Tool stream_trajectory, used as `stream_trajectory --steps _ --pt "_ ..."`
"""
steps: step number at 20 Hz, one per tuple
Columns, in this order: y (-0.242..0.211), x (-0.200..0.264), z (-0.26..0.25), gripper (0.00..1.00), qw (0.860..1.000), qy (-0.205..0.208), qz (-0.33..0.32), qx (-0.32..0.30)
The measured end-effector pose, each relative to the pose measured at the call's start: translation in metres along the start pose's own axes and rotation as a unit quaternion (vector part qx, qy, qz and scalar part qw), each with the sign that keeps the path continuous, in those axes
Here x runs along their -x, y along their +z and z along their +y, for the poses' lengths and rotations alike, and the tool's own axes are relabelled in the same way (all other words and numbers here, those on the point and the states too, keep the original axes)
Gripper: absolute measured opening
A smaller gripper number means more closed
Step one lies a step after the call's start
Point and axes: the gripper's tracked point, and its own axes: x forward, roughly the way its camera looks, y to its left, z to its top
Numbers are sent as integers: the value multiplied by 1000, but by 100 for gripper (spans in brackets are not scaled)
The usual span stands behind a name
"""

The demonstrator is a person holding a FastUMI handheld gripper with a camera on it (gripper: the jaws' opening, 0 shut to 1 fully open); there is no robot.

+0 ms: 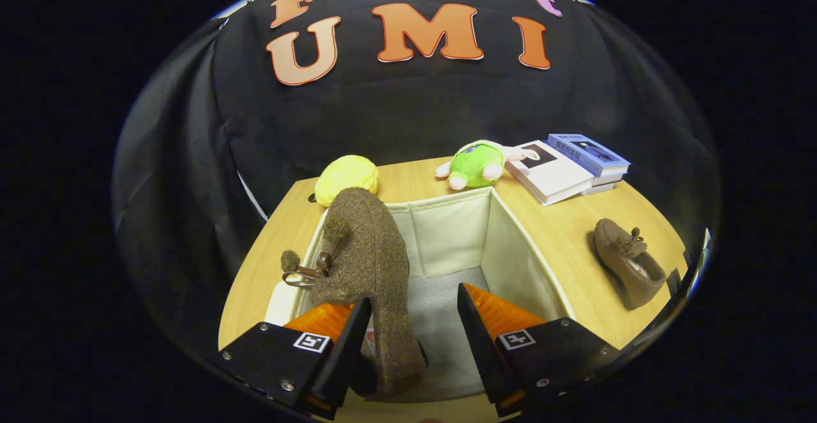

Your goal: Open the storage box then place both shoes into the box .Put the left shoe in first, then the right shoe, with the right side of both shoes facing outward in a uniform manner.

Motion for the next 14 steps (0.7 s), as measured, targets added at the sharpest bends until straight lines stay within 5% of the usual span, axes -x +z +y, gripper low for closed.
stream_trajectory --steps 5,14 --pt "-4 8 -6 96 1000 10 8 18" --pt "-5 40 -6 99 995 83 7 49"
